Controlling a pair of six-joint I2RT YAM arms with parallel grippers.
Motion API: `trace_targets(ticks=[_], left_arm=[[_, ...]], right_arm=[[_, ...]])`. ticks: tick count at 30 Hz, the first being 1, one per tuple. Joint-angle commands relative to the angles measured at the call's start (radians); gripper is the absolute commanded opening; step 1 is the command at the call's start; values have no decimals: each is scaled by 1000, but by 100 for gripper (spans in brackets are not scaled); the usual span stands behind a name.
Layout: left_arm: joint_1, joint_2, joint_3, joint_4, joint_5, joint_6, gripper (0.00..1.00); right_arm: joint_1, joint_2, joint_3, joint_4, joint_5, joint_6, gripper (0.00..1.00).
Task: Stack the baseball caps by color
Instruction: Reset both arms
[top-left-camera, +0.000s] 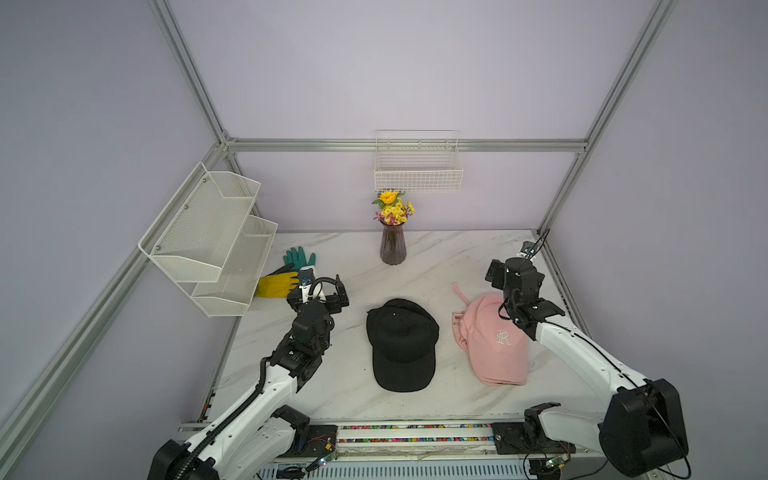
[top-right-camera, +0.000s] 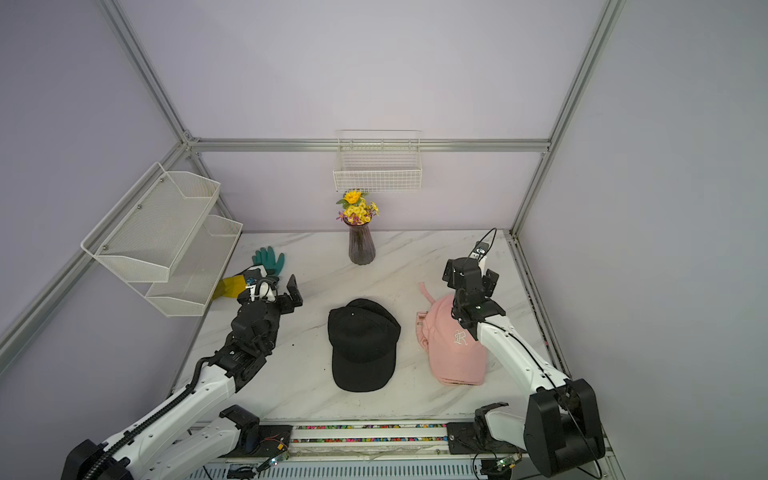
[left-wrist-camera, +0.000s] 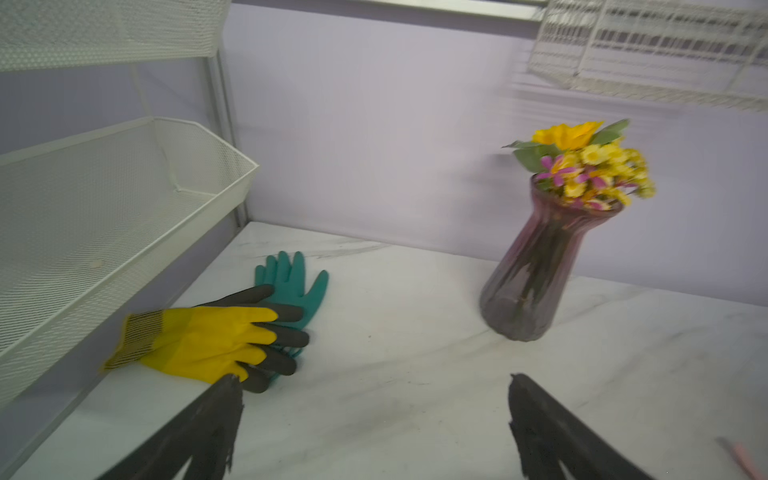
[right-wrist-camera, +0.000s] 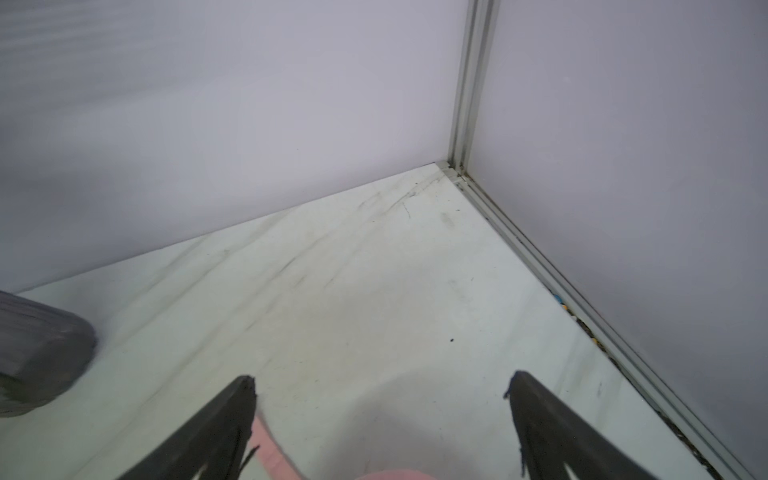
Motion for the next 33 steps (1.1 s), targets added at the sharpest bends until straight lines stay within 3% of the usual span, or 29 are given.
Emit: trace_targets(ticks=[1,9,12,15,21,23,25,27,29,33], left_arm=[[59,59,-44,161,-106,128,100],[117,306,-119,431,-114,255,100],[145,353,-146,494,-69,256,100],[186,390,-172,549,-14,231,100],[272,450,-206,682,148,205,100],[314,522,-208,737,220,179,100],[342,611,-208,808,261,160,100],[360,685,-216,929,297,182,100],[371,614,-191,760,339,154,100],[399,656,-146,740,333,132,100]], right_arm=[[-60,63,-90,249,40,-99,97],[-167,299,-193,466,-88,-85,98],[-171,356,-249,644,-137,-104,97],[-172,398,-220,660,-204,-69,97],[-169,526,-356,1069,-343,-163,97],[-170,492,-332,947,-331,-129,97],[-169,515,-347,1034,-329,-154,97],[-169,499,-338,976,-323,-146,97],[-169,506,-343,1004,-327,-150,98],[-169,505,-342,996,-325,-150,98]])
